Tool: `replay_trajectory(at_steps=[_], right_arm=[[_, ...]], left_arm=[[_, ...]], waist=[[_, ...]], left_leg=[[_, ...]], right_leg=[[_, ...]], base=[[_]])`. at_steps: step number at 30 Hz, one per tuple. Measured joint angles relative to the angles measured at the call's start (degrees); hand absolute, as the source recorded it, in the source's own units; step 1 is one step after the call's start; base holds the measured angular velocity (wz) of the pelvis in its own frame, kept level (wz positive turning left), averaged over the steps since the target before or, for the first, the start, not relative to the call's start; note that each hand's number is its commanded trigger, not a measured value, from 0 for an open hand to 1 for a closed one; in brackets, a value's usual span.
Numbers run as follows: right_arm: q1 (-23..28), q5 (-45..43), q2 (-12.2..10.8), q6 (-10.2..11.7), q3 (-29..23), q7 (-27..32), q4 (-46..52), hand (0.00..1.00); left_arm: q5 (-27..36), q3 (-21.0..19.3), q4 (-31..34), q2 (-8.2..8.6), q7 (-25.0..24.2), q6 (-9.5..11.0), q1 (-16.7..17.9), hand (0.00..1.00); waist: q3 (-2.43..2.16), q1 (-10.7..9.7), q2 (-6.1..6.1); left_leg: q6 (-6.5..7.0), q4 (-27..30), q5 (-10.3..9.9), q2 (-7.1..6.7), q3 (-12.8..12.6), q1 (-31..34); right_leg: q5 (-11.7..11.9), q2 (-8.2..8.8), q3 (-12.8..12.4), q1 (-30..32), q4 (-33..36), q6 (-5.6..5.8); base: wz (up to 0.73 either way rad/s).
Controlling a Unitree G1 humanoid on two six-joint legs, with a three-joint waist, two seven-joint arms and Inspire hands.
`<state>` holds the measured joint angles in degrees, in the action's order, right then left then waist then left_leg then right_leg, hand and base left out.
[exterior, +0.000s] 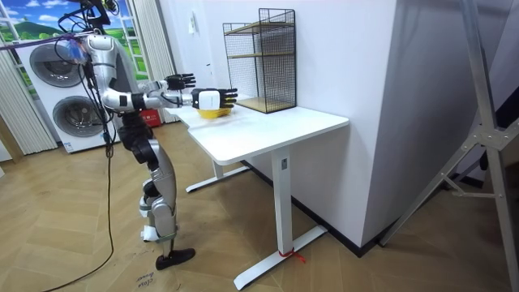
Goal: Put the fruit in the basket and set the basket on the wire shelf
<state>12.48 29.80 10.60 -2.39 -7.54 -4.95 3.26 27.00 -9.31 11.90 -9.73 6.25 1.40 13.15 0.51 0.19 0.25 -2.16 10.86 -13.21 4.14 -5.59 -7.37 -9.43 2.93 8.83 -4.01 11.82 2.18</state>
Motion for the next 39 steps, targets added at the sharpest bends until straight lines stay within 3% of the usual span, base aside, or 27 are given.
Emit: replay_trajectory(at_steps=[10,17,26,34,39], right_arm=[[-0.3,0.2,-1.3,0.0,0.1,-2.1,-0.5,0.0],[-3.0,0.2,-2.1,0.0,0.4,-2.0,-3.0,0.0],[-3.3,-0.1,-3.3,0.0,1.9,-2.1,-5.1,0.0],[-3.4,-0.8,-3.6,0.0,2.0,-2.9,-5.2,0.0],[-3.8,-0.8,-3.6,0.0,3.9,-3.5,-5.2,0.0]], left_arm=[[1.8,2.1,-1.8,0.26,-2.4,-0.1,-0.1,0.0],[2.5,6.3,-4.8,0.52,-3.7,-0.6,-0.8,0.0],[2.6,8.1,-7.6,1.47,-5.9,-1.2,-1.7,0.0],[2.6,9.6,-8.6,1.49,-7.0,-1.7,-1.7,0.0],[2.5,10.8,-8.7,2.79,-7.6,-2.9,-1.8,0.0]], waist=[[-0.1,-0.8,0.18],[-0.08,-1.5,0.29],[0.38,-1.6,1.06],[0.36,-1.7,1.08],[0.28,-1.5,1.19]], left_leg=[[0.0,0.1,0.0,-0.02,-0.1,0.6],[0.0,0.1,0.0,0.08,-0.7,0.7],[0.0,0.1,0.0,0.13,-0.9,0.7],[0.0,0.1,0.0,0.13,-1.1,0.7],[-0.01,0.0,0.0,0.2,-1.8,0.3]], right_leg=[[0.0,-0.05,-0.3,0.3,-0.2,0.02],[0.1,-0.16,-0.8,1.0,0.0,-0.02],[0.2,-0.18,-0.9,1.2,0.0,-0.04],[0.2,-0.19,-1.0,1.2,0.0,-0.04],[0.2,-0.37,-1.7,1.2,0.0,-0.05]], base=[[0.0],[-0.05],[0.0],[0.0],[-0.06]])
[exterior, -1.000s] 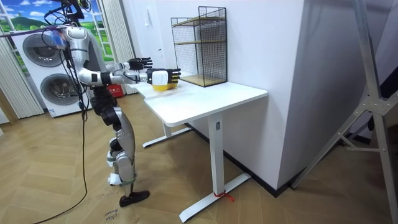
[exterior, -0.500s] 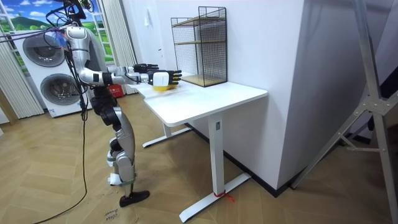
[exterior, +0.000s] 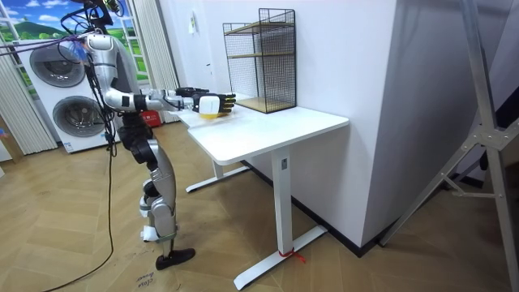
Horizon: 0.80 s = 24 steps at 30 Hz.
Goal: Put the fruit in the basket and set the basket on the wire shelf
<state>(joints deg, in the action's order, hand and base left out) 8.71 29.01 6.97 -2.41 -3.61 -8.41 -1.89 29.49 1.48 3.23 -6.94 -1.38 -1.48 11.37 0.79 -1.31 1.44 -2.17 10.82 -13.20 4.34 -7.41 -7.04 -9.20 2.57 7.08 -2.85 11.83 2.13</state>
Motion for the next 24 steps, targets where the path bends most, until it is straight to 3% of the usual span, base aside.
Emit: replay_trajectory(at_steps=[7,18,24], right_arm=[[-2.4,0.2,-0.1,0.0,0.8,-1.1,0.0,0.0],[-3.2,0.1,-1.0,0.1,4.8,-3.0,-0.8,0.0],[-4.9,0.0,-1.2,2.6,4.8,-3.3,-5.7,0.0]], left_arm=[[0.2,1.1,-0.6,0.76,-2.1,0.0,-0.6,0.0],[0.0,6.8,-1.1,1.19,-3.3,0.0,-0.6,0.0],[0.0,7.9,-4.3,1.18,-4.1,0.1,-0.9,0.0]], waist=[[-0.02,0.1,0.08],[0.1,-0.3,0.34],[0.24,-0.5,0.45]], left_leg=[[0.0,-0.1,0.0,0.02,-0.5,-0.7],[0.0,0.0,0.0,0.05,-0.4,-0.5],[0.0,0.0,0.0,0.04,-0.5,-0.3]], right_leg=[[0.2,-0.11,-0.8,-0.2,0.0,0.04],[0.3,-0.1,-0.6,-0.2,0.0,0.04],[0.3,-0.12,-0.6,-0.1,-0.2,0.04]], base=[[-0.05],[0.0],[0.0]])
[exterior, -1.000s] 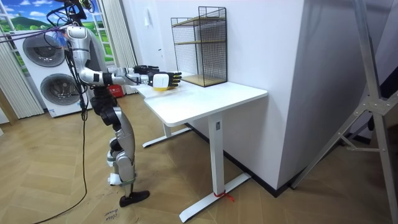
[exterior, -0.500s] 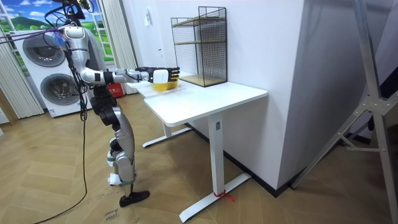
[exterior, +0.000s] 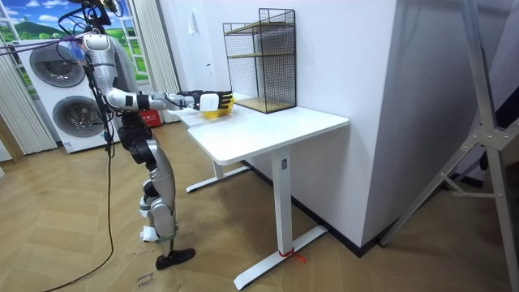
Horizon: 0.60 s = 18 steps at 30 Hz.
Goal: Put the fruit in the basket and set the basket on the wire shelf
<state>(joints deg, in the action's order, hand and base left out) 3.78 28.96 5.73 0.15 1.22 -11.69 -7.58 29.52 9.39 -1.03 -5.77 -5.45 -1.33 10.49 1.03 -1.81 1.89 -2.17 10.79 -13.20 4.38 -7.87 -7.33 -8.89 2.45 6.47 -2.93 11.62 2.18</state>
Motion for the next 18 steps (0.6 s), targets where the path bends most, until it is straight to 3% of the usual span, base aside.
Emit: replay_trajectory(at_steps=[18], right_arm=[[-0.5,0.1,0.0,1.1,1.5,0.3,-0.2,0.0]], left_arm=[[0.2,0.3,-0.9,-0.21,-1.4,-0.1,-0.1,0.0]], waist=[[-0.11,-0.1,0.04]], left_leg=[[0.0,0.1,0.0,0.0,-0.1,0.1]], right_leg=[[0.0,0.0,0.0,0.1,0.1,0.02]], base=[[0.0]])
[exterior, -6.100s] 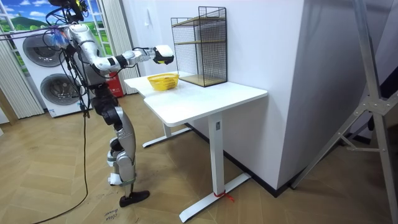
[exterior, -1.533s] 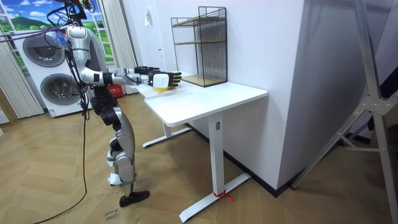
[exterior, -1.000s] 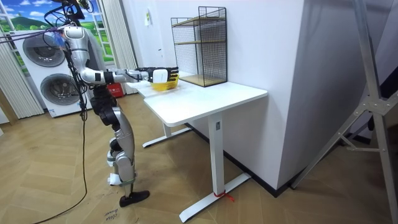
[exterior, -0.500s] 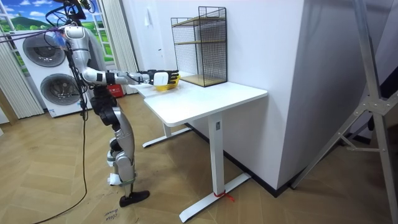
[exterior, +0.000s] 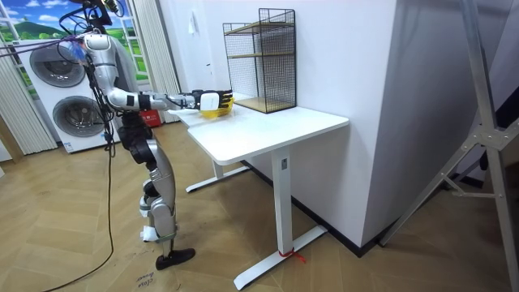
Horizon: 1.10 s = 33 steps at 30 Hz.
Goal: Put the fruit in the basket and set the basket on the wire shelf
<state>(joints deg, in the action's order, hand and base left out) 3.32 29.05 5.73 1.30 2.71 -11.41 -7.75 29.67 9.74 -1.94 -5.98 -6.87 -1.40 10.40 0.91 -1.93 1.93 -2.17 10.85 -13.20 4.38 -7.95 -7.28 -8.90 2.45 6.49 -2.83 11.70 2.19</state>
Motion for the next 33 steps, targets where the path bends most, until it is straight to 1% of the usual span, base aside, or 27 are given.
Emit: replay_trajectory(at_steps=[2,9,17,27,33], right_arm=[[0.0,0.0,0.0,0.0,0.1,0.0,0.0,0.0],[0.0,0.0,0.0,1.2,0.5,-0.1,-0.9,0.0],[0.0,0.0,0.0,1.2,0.6,-0.1,-0.9,0.0],[0.0,-0.1,0.0,1.2,0.7,0.0,-0.9,0.0],[0.0,-0.1,0.0,1.2,1.1,0.8,-0.8,0.0]], left_arm=[[0.0,0.0,0.0,-0.06,-0.1,0.0,0.0,0.0],[-0.2,0.0,-0.6,-0.07,-0.1,0.1,0.0,0.0],[-0.2,0.0,-0.7,-0.1,-0.2,0.1,0.0,0.0],[0.0,0.1,-0.8,0.04,-0.2,0.1,0.0,0.0],[0.0,0.7,-0.8,0.08,-0.2,0.1,0.0,0.0]], waist=[[-0.03,0.0,0.04],[-0.08,0.0,0.07],[-0.11,0.0,0.05],[-0.37,0.0,-0.34],[-0.38,0.0,-0.44]], left_leg=[[0.0,0.0,0.0,0.0,0.0,0.0],[0.0,0.0,0.0,0.01,0.0,-0.1],[0.0,0.0,0.0,0.0,0.0,-0.1],[0.0,0.0,0.0,0.02,0.0,-0.2],[0.0,0.0,0.0,0.02,-0.1,-0.2]], right_leg=[[0.0,0.0,0.0,0.0,0.0,0.0],[0.0,0.01,0.0,-0.1,0.0,0.0],[0.0,0.01,0.0,-0.1,0.0,0.0],[0.0,-0.02,0.0,-0.1,0.1,-0.02],[0.0,-0.02,-0.1,-0.1,0.3,-0.04]], base=[[0.0],[0.0],[0.0],[0.0],[0.0]])
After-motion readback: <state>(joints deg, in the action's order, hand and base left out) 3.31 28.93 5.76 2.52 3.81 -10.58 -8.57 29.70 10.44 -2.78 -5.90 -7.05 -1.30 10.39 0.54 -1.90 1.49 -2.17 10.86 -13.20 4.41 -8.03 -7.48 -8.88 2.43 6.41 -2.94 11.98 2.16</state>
